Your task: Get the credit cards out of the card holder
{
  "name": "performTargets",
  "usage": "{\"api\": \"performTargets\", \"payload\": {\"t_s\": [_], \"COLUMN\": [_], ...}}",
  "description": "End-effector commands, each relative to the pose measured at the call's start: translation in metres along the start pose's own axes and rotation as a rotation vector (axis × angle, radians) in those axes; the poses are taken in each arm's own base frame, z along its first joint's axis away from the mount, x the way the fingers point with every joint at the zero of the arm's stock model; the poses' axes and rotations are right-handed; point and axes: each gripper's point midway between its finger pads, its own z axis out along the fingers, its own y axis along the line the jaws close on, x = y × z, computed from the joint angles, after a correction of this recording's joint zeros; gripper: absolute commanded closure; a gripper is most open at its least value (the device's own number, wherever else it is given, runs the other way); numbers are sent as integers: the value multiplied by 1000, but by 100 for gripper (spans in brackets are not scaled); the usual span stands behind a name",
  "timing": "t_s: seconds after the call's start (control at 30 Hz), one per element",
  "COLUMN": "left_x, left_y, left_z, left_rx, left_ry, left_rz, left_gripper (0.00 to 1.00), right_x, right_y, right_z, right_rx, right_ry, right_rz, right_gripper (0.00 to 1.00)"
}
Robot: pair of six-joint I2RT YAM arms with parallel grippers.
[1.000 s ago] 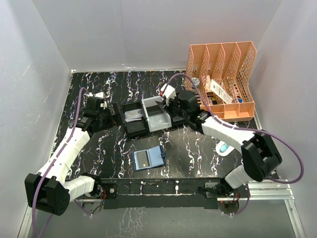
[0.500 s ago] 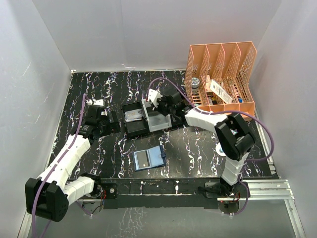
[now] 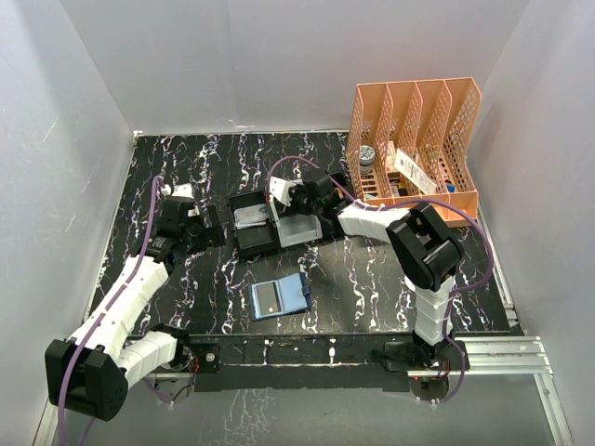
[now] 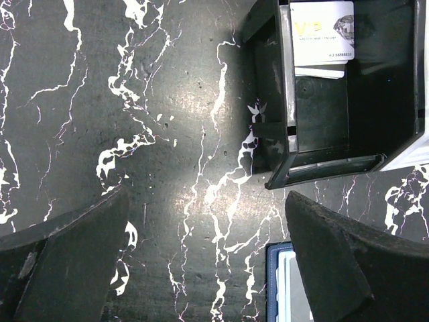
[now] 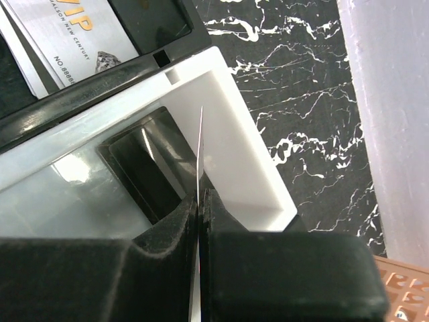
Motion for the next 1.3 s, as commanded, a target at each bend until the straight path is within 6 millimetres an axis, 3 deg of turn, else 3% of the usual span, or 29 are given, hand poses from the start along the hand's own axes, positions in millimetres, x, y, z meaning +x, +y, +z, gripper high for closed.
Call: {"api": "performTargets", "payload": {"t_s": [0.0,0.3,0.57,1.27], "left_x": [-5,-5,-4,1], "left_y": [4,5,3,1], "left_z": [-1,0,1,7], "left_rx": [-16,-20,-13,-9], "left_ry": [-21,-17,-12,23], "left_rz": [8,10,13,25], "left_gripper": [1,1,1,1], "right_x": [-19,-10,-12,-15], "right_y": [-25,-11,-4,6], "right_z": [9,20,20,23], "right_rx": [74,15,-29,-68], "right_ry": [-57,-41,-40,-8], "right_rz": [-113,-138,-137,-86], "right_gripper": [100,97,78,60]}}
